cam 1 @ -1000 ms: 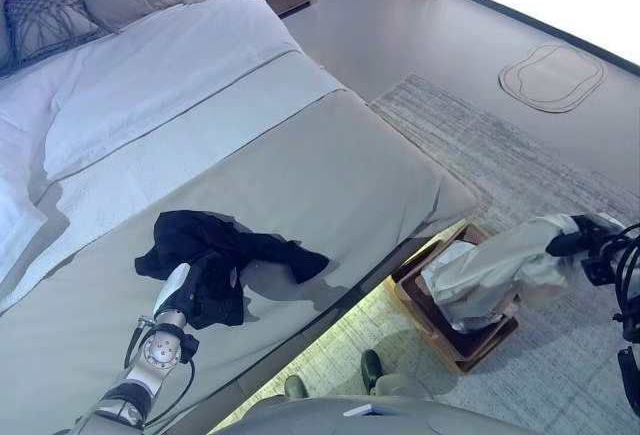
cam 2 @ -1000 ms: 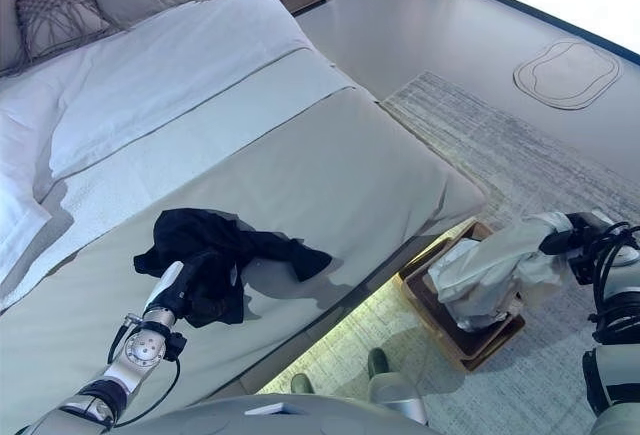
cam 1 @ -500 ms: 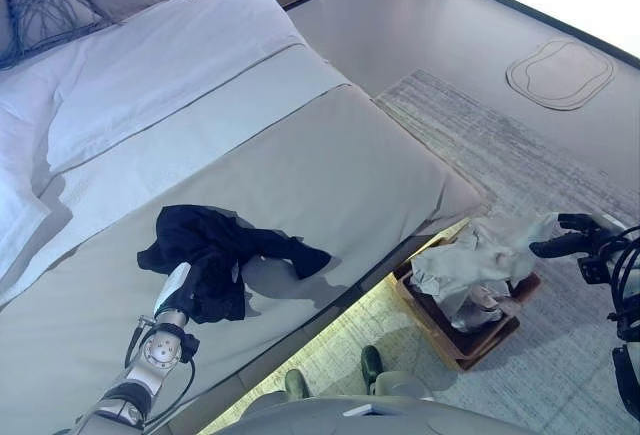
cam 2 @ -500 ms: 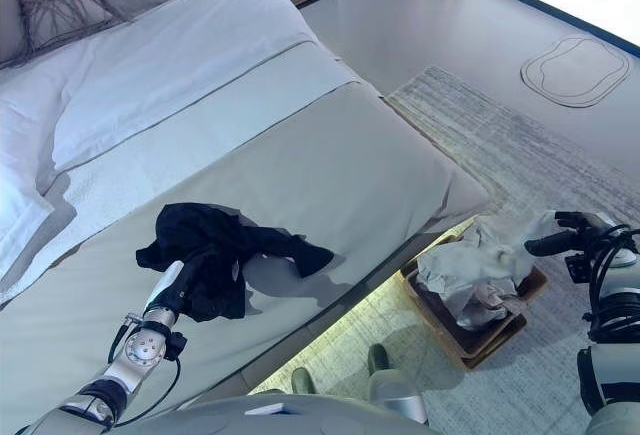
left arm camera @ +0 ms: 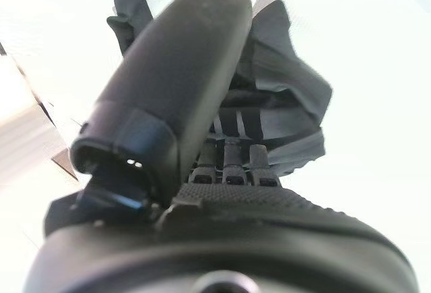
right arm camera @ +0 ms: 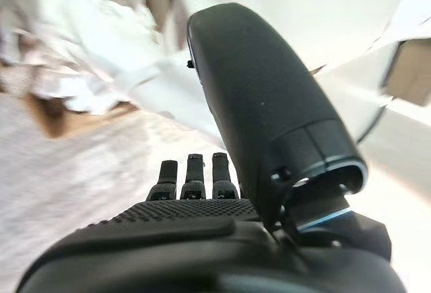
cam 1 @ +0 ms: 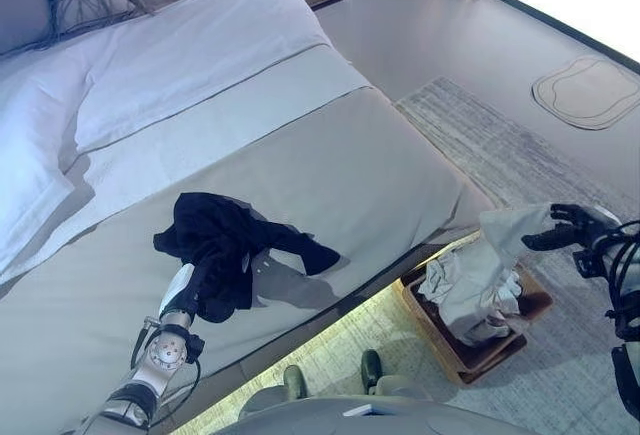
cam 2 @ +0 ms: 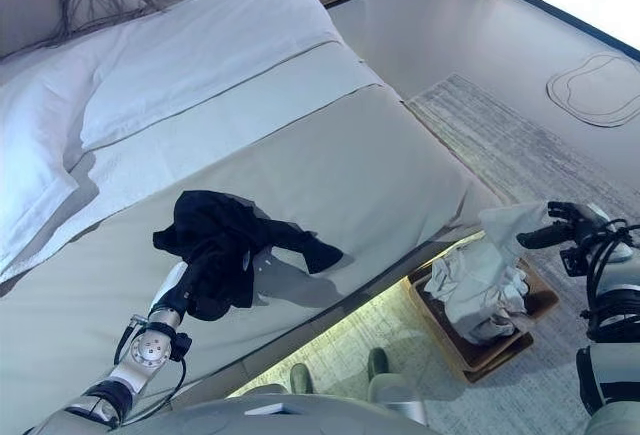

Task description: Pick up the clothes from the bed and place them into the basket

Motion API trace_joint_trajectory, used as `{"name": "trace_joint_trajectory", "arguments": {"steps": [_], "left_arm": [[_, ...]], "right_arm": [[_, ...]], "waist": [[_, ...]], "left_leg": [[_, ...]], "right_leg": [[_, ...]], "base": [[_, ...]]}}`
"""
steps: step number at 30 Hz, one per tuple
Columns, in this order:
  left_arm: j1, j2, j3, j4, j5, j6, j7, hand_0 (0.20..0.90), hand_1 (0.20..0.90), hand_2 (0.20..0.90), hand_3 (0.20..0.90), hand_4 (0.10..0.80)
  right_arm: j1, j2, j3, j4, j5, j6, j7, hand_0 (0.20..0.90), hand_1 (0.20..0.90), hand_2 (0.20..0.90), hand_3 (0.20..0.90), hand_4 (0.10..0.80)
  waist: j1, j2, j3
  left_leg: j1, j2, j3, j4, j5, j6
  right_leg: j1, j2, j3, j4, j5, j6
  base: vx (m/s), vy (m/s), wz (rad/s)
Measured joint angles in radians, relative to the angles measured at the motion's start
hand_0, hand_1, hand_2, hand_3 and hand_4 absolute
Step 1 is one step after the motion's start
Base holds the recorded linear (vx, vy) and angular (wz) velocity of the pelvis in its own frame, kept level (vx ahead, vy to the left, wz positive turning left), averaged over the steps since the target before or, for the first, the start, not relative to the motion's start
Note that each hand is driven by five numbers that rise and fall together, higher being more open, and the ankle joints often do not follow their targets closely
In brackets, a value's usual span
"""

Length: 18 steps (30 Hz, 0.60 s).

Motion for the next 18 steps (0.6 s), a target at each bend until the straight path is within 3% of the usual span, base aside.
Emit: {"name": "trace_joint_trajectory", "arguments": {"steps": [10, 18], "left_arm": [[0.048, -0.011, 0.039, -0.011, -0.018, 0.036, 0.051, 0.900, 0.900, 0.900, 0.900, 0.800], [0.078, -0.034, 0.083, -0.030, -0.018, 0.037, 0.073, 0.900, 0.900, 0.900, 0.900, 0.800]], "right_arm": [[-0.163, 0.023, 0.141, -0.096, -0.007, -0.043, -0.061, 0.900, 0.900, 0.900, 0.900, 0.800], [-0.265, 0.078, 0.265, -0.136, -0.163, -0.062, -0.144, 0.900, 0.900, 0.900, 0.900, 0.800]], "waist": [[0.085, -0.003, 0.003], [0.180, -0.002, 0.007]], "left_leg": [[-0.015, -0.003, -0.073, 0.005, 0.017, -0.006], [-0.080, -0.023, -0.193, 0.043, 0.031, -0.014]], "right_leg": [[0.023, -0.007, -0.070, -0.004, -0.006, -0.007], [0.030, -0.025, -0.179, -0.001, -0.021, -0.009]], "base": [[0.042, -0.001, 0.22], [0.039, 0.029, 0.45]]}}
